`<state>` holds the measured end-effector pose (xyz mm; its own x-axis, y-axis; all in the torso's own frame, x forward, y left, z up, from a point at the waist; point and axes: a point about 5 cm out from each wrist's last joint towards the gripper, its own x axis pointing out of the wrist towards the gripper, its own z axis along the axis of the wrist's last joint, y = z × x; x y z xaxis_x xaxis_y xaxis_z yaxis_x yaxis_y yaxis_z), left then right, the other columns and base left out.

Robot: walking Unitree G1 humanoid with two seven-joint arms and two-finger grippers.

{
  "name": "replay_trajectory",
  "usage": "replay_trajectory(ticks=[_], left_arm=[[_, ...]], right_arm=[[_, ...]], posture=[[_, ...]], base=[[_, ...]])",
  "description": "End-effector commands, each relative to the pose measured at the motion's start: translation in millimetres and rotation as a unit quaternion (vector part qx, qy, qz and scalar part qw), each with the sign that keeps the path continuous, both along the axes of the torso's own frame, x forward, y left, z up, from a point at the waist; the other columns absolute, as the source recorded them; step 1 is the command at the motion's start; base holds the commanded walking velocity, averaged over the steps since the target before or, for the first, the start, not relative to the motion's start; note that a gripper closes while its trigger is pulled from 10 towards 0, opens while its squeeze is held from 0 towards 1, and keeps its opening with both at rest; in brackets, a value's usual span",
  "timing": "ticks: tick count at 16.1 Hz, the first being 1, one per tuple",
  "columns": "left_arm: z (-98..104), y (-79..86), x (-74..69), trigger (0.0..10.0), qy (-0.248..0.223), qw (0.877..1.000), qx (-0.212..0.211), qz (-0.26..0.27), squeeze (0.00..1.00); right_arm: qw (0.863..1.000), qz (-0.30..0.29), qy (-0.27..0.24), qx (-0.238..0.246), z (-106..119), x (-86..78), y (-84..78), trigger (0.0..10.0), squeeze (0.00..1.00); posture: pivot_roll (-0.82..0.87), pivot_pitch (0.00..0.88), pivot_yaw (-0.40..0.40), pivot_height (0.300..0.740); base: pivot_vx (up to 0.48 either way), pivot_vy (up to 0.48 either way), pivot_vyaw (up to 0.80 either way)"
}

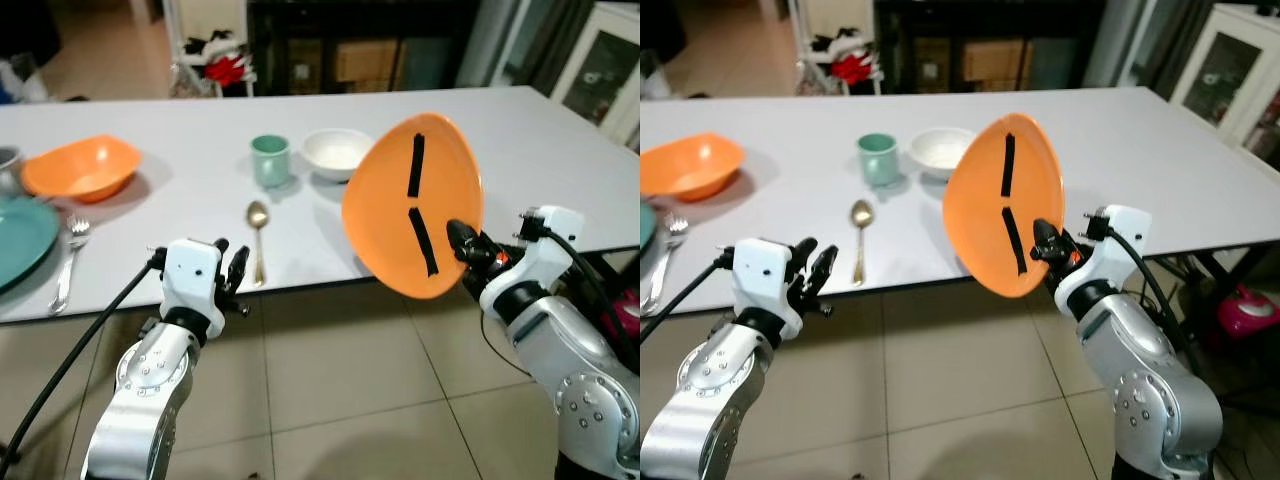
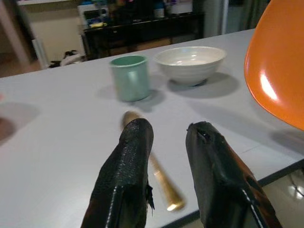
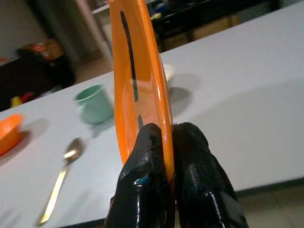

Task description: Setting the table

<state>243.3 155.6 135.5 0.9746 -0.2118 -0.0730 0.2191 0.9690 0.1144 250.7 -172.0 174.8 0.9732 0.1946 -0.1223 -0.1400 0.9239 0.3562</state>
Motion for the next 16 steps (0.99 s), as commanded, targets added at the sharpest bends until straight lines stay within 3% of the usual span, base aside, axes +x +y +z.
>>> replay_trajectory(ticks=[1, 12, 16], left_arm=[[1.3, -5.6, 0.5, 10.0, -0.002, 1.0, -0.002, -0.012, 0.0], [2.4, -6.7, 1.9, 10.0, -0.005, 1.0, 0.0, -0.018, 0.0], [6.3, -8.8, 1.4, 10.0, -0.012, 0.999, -0.005, -0.05, 0.0]], right_arm=[[1.0, -0.017, -0.024, -0.003, 9.7, -0.7, -7.5, 10.0, 0.0], [1.0, -0.012, -0.024, 0.004, 9.7, 0.7, -5.7, 10.0, 0.0], [0.998, 0.015, 0.012, 0.063, 2.8, 3.6, 0.9, 10.0, 0.0]], posture=[[0.08, 0.0, -0.007, 0.74], [0.08, 0.0, -0.006, 0.74], [0.08, 0.0, 0.001, 0.74]], base=[[0.292, 0.0, 0.0], [0.29, 0.0, 0.0], [0.0, 0.0, 0.0]])
